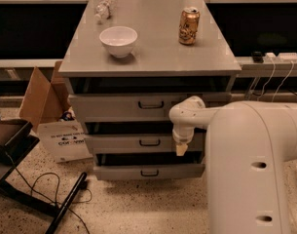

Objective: Open middle drawer

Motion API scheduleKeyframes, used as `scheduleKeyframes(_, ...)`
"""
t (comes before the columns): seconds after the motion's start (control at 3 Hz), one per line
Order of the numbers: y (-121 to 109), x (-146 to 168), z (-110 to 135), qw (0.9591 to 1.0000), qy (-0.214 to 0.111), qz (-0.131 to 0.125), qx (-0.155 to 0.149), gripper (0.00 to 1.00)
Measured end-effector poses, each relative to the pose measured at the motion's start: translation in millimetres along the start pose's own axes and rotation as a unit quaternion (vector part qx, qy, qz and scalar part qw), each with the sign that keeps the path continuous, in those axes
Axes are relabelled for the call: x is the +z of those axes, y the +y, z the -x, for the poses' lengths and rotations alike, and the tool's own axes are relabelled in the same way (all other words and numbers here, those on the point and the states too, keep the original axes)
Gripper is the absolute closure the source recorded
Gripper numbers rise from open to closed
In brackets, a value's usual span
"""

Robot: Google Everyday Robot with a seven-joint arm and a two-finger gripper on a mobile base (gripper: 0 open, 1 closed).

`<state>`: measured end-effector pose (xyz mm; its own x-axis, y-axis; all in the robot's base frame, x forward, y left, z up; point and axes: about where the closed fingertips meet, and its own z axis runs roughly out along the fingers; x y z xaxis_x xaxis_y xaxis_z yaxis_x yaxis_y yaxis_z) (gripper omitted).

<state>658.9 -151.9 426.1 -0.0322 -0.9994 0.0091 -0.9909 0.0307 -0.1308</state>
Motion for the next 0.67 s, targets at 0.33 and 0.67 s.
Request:
scheduleKeyframes(0.33, 2.5, -10.8, -13.0, 0.9998, 0.001, -0.008, 0.016, 0.63)
scheduleKeyframes(0.67, 14.5, -19.1, -21.9, 0.9994, 0.004, -0.006, 0.032, 0.86)
